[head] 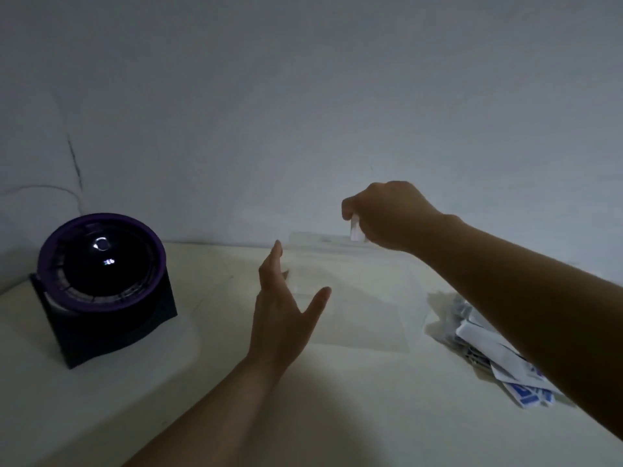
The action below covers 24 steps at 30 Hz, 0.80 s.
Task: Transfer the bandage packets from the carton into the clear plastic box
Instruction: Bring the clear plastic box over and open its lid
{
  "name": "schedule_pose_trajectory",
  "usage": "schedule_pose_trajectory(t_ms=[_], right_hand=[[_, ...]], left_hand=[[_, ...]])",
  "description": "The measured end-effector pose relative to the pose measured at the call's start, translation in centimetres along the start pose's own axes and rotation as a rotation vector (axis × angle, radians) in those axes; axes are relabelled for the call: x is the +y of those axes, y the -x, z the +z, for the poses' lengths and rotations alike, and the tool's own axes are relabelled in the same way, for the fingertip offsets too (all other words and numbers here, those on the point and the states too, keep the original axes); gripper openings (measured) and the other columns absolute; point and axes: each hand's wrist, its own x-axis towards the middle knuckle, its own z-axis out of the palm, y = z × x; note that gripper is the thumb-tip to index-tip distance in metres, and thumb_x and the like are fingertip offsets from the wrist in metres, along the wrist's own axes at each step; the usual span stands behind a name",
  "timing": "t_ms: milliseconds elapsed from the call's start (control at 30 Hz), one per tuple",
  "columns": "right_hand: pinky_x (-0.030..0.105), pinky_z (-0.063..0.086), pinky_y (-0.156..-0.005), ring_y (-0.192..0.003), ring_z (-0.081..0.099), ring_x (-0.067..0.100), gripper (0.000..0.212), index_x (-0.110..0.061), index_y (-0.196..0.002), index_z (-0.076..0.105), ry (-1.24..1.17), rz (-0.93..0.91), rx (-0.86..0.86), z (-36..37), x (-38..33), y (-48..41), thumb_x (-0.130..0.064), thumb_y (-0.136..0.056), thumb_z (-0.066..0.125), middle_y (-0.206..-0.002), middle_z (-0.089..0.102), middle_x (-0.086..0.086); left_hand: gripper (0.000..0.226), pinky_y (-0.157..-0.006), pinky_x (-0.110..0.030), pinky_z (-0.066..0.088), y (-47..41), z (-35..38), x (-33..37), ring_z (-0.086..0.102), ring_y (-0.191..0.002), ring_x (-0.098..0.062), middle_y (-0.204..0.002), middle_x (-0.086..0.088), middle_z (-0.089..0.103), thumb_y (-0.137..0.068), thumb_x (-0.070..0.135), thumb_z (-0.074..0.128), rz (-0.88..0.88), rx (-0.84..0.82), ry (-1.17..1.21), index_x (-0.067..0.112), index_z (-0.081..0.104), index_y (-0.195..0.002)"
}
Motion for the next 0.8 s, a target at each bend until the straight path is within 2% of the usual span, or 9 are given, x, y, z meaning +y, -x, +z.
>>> schedule_pose_trajectory(t_ms=[133,200,300,400,500,600,667,733,800], right_hand=[[0.028,0.046,-0.067,-0.083,0.064,0.025,0.037,-0.014,-0.108,0.064,0.038,0.145,0.073,1.3,-0.8,-1.5,0.008,-0.081,0.053,-0.097,0.067,0.007],[0.029,0.049,-0.070,-0.082,0.064,0.025,0.037,-0.012,-0.107,0.063,0.025,0.179,0.115,2.2,-0.8,-2.2,0.010,-0.079,0.053,-0.095,0.067,0.007],[0.030,0.048,-0.068,-0.079,0.064,0.026,0.037,-0.012,-0.105,0.062,0.020,0.191,0.229,3.3,-0.4,-2.9,0.010,-0.079,0.048,-0.094,0.068,0.005],[0.031,0.044,-0.067,-0.072,0.064,0.030,0.034,-0.010,-0.110,0.064,-0.034,0.137,0.388,4.6,-0.4,-3.0,0.004,-0.085,0.046,-0.094,0.070,0.008],[0.036,0.047,-0.075,-0.078,0.066,0.029,0.026,-0.009,-0.115,0.060,-0.132,0.022,0.581,6.6,0.3,-2.0,-0.014,-0.092,0.049,-0.104,0.069,0.010],[0.040,0.045,-0.089,-0.103,0.061,0.029,0.040,-0.007,-0.127,0.050,-0.186,-0.029,0.540,9.2,0.6,-0.6,-0.027,-0.092,0.049,-0.125,0.058,0.013],[0.043,0.039,-0.100,-0.121,0.051,0.033,0.053,-0.006,-0.136,0.041,-0.170,-0.034,0.470,10.1,0.4,-0.5,-0.026,-0.089,0.056,-0.138,0.047,0.017],[0.047,0.037,-0.102,-0.122,0.048,0.036,0.061,-0.007,-0.140,0.038,-0.067,-0.018,0.425,10.2,0.2,-1.1,-0.022,-0.085,0.062,-0.142,0.043,0.018],[0.045,0.043,-0.089,-0.106,0.054,0.036,0.059,-0.009,-0.136,0.045,0.042,0.061,0.437,9.9,-0.2,-2.2,-0.024,-0.083,0.065,-0.132,0.051,0.017]], left_hand=[[0.076,-0.102,-0.035,0.041,0.3,0.0,-0.8,0.044,-0.126,-0.014,-0.142,0.002,0.039,-0.079,0.057,0.047,0.013,0.008,-0.072,0.021,0.023,-0.142],[0.066,-0.103,-0.034,0.039,0.3,0.0,-0.6,0.045,-0.123,-0.011,-0.136,0.004,0.046,-0.079,0.050,0.047,0.003,-0.009,-0.109,0.021,0.032,-0.137],[0.065,-0.097,-0.029,0.039,0.0,0.0,-0.2,0.044,-0.109,-0.005,-0.120,0.008,0.051,-0.077,0.056,0.038,0.030,-0.007,-0.134,0.020,0.042,-0.130],[0.057,-0.086,-0.025,0.036,-0.1,-0.1,-0.7,0.040,-0.096,-0.003,-0.100,0.012,0.048,-0.075,0.059,0.035,0.056,0.001,-0.166,0.021,0.050,-0.114],[0.029,-0.077,-0.024,0.034,-0.2,-0.1,-1.2,0.040,-0.093,-0.009,-0.086,0.013,0.046,-0.077,0.052,0.040,0.097,0.035,-0.226,0.026,0.048,-0.087],[0.022,-0.074,-0.024,0.034,-0.3,-0.1,-1.5,0.043,-0.095,-0.015,-0.081,0.013,0.045,-0.079,0.049,0.043,0.112,0.040,-0.241,0.028,0.041,-0.076],[0.022,-0.073,-0.023,0.035,-0.3,-0.1,-1.7,0.042,-0.094,-0.016,-0.080,0.013,0.044,-0.079,0.049,0.044,0.117,0.044,-0.238,0.028,0.040,-0.074],[0.022,-0.071,-0.022,0.034,-0.1,-0.2,-1.8,0.041,-0.092,-0.015,-0.078,0.013,0.043,-0.079,0.048,0.045,0.121,0.047,-0.239,0.027,0.038,-0.073],[0.023,-0.067,-0.018,0.032,0.0,-0.4,-2.0,0.038,-0.087,-0.010,-0.075,0.012,0.042,-0.079,0.046,0.046,0.130,0.055,-0.233,0.027,0.038,-0.071]])
